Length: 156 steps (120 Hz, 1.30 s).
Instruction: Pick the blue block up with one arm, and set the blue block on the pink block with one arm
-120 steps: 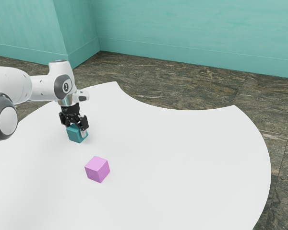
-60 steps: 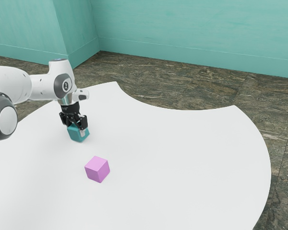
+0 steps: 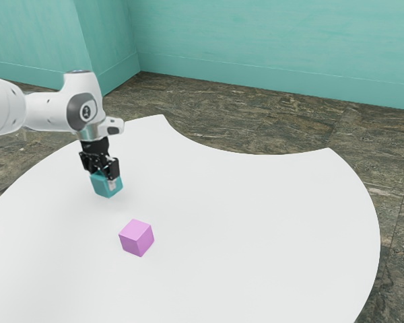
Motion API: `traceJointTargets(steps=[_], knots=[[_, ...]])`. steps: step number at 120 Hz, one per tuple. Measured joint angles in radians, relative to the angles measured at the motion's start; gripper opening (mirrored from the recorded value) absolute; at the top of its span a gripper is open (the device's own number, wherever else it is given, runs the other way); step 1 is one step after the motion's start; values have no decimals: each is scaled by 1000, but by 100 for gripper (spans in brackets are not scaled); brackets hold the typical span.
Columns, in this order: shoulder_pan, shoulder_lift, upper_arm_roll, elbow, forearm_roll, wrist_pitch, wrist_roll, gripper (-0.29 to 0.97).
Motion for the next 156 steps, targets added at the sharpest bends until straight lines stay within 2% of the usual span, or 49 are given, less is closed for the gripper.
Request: traceJointTargets(steps=[56,116,156], knots=[[0,-166,-113,-229,21,68,-73,39],[1,-163,-181,-279,20,88,-306,41],[1,-229,-205,-339,23,87,-385,39]])
